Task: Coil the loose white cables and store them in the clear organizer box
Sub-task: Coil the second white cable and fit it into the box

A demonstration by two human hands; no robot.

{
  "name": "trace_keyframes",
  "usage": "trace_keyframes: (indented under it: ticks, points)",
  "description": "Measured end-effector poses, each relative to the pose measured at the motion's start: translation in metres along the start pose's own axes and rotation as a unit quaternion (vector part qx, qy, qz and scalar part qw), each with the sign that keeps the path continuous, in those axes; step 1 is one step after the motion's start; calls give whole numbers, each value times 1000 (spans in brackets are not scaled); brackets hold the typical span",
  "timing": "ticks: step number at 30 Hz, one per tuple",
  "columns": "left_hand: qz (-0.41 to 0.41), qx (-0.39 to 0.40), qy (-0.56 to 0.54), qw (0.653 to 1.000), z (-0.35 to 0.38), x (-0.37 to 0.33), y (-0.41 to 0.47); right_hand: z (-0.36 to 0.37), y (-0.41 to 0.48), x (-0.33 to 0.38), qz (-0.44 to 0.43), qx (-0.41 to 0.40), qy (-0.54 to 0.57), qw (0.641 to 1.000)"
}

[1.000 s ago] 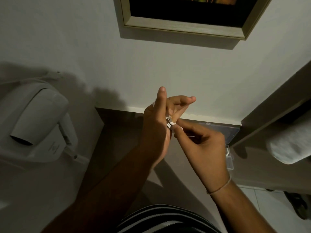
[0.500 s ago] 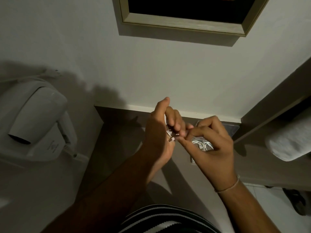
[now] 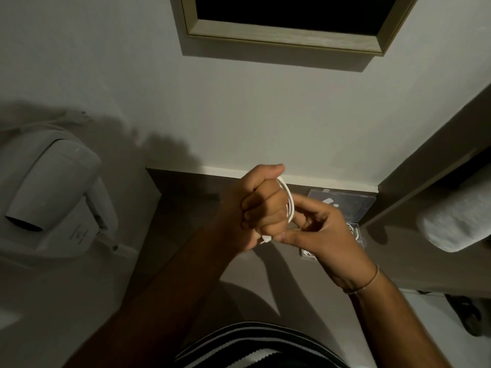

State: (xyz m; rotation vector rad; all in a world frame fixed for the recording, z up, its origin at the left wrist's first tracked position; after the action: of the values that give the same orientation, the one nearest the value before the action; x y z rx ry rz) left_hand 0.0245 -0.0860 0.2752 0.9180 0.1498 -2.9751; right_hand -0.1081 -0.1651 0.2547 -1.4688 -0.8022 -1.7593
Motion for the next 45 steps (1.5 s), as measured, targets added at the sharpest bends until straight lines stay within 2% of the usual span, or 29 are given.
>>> trace_keyframes:
  ticks: [5,8,10,13,18,22,25,28,31,34,37,45]
  points:
    - [-81,43,35,995,-10,-2,-4,-13,-5,13,23,36,-9,999]
    - [-78,35,88,992,-15,-3,-4,-13,-5,9,75,-18,11,997]
    - [-63,4,153,986,-16,-2,-3,-11,-4,4,76,-71,9,995]
    - [-56,-32,199,978,-13,-3,-2,-8,-3,-1,69,-105,14,992]
    - [-71,-85,266,958,-12,-6,0,-7,-3,-4,40,-106,-27,993]
    - [-96,-149,268,947,-13,-9,-1,0,-3,-4,20,-93,-53,994]
    - [-114,-150,267,945,-10,-9,1,5,-2,-1,10,-73,-82,994]
    - [-148,-116,279,942,-7,-8,2,8,-4,0,17,-47,-81,995]
    - [-113,-98,309,939,-11,-8,-3,15,-7,-2,13,-39,-71,997]
    - [-98,-70,361,925,-13,-12,-6,18,-10,-5,-2,-68,-94,993]
    - [-47,-66,401,913,-12,-15,-8,19,-9,-4,-14,-76,-102,992]
    - [80,-194,478,853,-5,-11,-19,26,-8,7,-60,-113,-101,987]
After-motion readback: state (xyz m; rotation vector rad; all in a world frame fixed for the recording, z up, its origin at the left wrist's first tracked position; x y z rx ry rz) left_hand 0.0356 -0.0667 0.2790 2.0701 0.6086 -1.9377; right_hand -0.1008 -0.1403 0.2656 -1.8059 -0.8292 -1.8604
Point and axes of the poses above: each hand's wrist, its own y-axis towards the middle knuckle, its own z-axis out of the palm, x = y × z, the point moved 2 cm from there along y, towards the middle knuckle, and after that the axes turned 12 degrees about -x, right-handed, at the moved point
